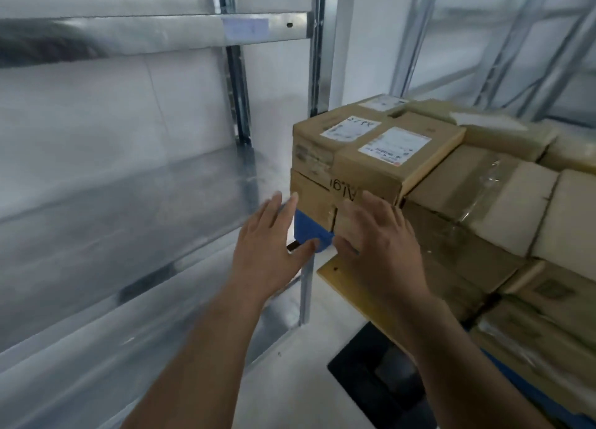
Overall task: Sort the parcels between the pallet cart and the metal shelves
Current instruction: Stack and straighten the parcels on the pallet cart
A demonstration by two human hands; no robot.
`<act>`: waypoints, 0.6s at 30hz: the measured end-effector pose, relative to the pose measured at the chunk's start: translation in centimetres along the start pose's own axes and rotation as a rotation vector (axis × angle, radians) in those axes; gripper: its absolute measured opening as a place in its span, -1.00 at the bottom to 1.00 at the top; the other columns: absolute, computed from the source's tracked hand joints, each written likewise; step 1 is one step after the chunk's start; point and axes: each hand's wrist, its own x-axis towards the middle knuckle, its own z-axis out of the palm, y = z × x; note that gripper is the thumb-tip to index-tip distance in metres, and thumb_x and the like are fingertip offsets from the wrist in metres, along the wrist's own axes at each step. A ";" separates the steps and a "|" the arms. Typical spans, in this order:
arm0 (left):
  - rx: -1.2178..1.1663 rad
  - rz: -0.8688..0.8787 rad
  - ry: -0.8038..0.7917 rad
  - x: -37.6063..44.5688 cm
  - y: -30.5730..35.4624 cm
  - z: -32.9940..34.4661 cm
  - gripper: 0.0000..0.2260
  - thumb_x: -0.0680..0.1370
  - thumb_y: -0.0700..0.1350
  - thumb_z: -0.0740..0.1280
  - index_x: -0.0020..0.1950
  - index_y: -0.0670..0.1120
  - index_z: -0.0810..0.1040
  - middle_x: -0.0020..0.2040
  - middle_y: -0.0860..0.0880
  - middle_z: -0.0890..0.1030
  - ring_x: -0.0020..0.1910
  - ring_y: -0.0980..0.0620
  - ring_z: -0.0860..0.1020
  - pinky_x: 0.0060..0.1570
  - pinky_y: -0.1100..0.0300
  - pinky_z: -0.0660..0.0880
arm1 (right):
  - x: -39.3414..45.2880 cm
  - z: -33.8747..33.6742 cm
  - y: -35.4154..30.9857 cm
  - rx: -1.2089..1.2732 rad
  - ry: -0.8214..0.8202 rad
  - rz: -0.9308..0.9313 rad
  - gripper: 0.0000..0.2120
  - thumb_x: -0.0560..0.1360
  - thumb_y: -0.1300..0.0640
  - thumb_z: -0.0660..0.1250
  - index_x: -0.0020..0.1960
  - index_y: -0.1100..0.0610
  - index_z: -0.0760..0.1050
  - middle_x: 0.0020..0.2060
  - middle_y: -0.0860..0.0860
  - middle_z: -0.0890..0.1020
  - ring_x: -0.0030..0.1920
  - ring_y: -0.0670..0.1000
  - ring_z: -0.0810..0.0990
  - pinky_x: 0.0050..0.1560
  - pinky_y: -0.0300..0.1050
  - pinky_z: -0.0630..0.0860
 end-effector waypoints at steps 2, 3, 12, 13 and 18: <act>-0.003 0.102 -0.040 3.0 -0.6 -0.4 -0.26 0.48 0.30 0.21 0.54 0.10 -0.03 0.56 0.00 0.02 0.51 -0.01 0.03 0.43 0.04 0.04 | 1.1 -0.5 0.0 -0.051 0.067 0.063 -0.53 0.48 0.03 0.36 0.35 0.12 0.42 0.33 0.15 0.44 0.31 0.19 0.40 0.23 0.10 0.38; -0.013 0.160 -0.046 4.5 -0.7 -0.7 -0.25 0.48 0.30 0.21 0.54 0.08 -0.04 0.56 -0.02 0.02 0.51 -0.03 0.03 0.43 0.03 0.04 | 1.7 -0.8 0.1 -0.081 0.082 0.092 -0.49 0.48 0.01 0.37 0.38 0.12 0.40 0.35 0.14 0.42 0.33 0.19 0.38 0.25 0.11 0.36; -0.026 0.534 -0.122 14.7 0.8 -1.9 -0.17 0.43 0.28 0.31 0.54 0.11 -0.08 0.55 0.00 0.02 0.51 -0.01 0.00 0.42 0.02 0.01 | 4.6 -2.7 2.5 -0.260 0.126 0.355 -0.30 0.44 -0.16 0.33 0.49 0.01 0.19 0.44 0.08 0.28 0.41 0.13 0.23 0.35 0.13 0.25; -0.020 0.567 -0.153 15.6 0.9 -1.8 -0.16 0.42 0.28 0.31 0.54 0.12 -0.08 0.56 0.00 0.00 0.51 0.00 -0.02 0.42 0.01 0.01 | 4.8 -2.7 2.7 -0.277 0.104 0.380 -0.28 0.44 -0.20 0.32 0.50 -0.02 0.15 0.45 0.06 0.25 0.43 0.11 0.21 0.37 0.10 0.23; 0.056 0.654 -0.360 19.0 1.4 -0.6 -0.17 0.41 0.33 0.28 0.53 0.15 -0.08 0.55 0.07 -0.04 0.52 0.07 -0.09 0.43 0.04 -0.10 | 5.7 -2.6 3.3 -0.295 0.000 0.434 -0.27 0.45 -0.18 0.35 0.50 -0.08 0.10 0.42 -0.01 0.31 0.39 0.06 0.29 0.32 0.03 0.28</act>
